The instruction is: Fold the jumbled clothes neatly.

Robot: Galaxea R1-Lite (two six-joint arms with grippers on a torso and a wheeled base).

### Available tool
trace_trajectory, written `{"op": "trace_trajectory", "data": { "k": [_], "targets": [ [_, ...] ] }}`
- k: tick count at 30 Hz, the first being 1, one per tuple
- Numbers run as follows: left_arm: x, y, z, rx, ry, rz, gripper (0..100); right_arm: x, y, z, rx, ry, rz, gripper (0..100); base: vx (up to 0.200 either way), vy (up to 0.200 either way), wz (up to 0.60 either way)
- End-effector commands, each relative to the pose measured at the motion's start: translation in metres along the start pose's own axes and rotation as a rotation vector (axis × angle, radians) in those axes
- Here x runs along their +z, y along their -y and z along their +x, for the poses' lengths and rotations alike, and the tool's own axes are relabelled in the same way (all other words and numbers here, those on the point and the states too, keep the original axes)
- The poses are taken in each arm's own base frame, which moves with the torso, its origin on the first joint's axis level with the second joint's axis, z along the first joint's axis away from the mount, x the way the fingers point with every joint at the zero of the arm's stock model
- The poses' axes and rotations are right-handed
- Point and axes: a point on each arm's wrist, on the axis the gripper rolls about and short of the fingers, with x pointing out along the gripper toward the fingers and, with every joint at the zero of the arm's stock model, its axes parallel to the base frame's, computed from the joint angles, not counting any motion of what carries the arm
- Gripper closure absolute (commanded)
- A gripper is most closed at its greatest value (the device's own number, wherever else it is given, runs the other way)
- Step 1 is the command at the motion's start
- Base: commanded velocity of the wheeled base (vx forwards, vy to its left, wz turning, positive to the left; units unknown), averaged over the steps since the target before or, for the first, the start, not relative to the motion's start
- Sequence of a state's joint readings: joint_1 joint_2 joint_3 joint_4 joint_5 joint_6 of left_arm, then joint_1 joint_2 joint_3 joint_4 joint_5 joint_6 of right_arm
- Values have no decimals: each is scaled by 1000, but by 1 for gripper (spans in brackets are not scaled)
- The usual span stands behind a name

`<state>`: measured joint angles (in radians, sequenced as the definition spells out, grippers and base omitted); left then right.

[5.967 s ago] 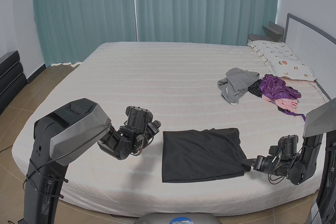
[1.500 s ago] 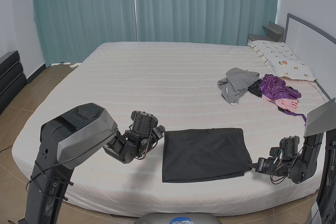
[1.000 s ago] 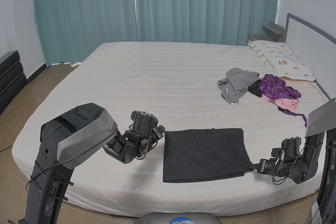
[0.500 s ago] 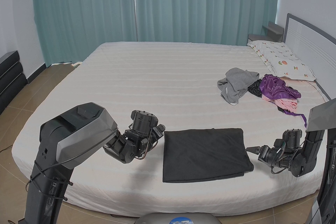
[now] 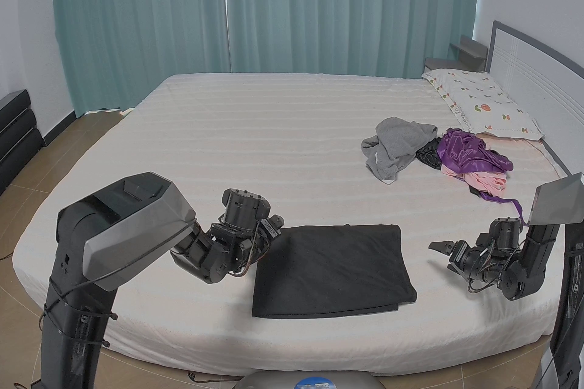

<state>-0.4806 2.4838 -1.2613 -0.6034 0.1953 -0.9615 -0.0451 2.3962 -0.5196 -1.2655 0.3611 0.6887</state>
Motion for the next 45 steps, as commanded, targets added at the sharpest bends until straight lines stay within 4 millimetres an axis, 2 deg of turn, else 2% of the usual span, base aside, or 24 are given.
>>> {"op": "trace_trajectory", "data": {
  "k": [1,6,9,11,21,26,43,44,45],
  "targets": [
    [20,-2,-24,-15,-9,17,0,-2,1,2,-4,-6,1,0,0,0,0],
    [26,-31,-26,5,-94,104,0,-3,2,2,-7,-10,1,0,0,0,0],
    [25,-33,-25,7,-101,109,0,-4,2,2,-9,-12,1,0,0,0,0],
    [16,-37,-20,21,-126,150,0,-5,2,3,-9,-14,1,0,0,0,0],
    [-19,-39,-14,32,-190,229,0,-5,2,3,-11,-13,-6,0,0,0,0],
    [-33,-30,-16,17,-208,257,0,-6,2,4,-12,-14,-9,0,0,0,0],
    [-34,-31,-11,41,-176,260,0,-7,3,4,-13,-16,-10,0,0,0,0],
    [-33,-30,-12,40,-175,259,100,-7,3,4,-15,-15,-10,0,0,0,0],
    [-33,-30,-12,40,-175,259,100,-7,3,4,-15,-15,-10,0,0,0,0]
  ]
}}
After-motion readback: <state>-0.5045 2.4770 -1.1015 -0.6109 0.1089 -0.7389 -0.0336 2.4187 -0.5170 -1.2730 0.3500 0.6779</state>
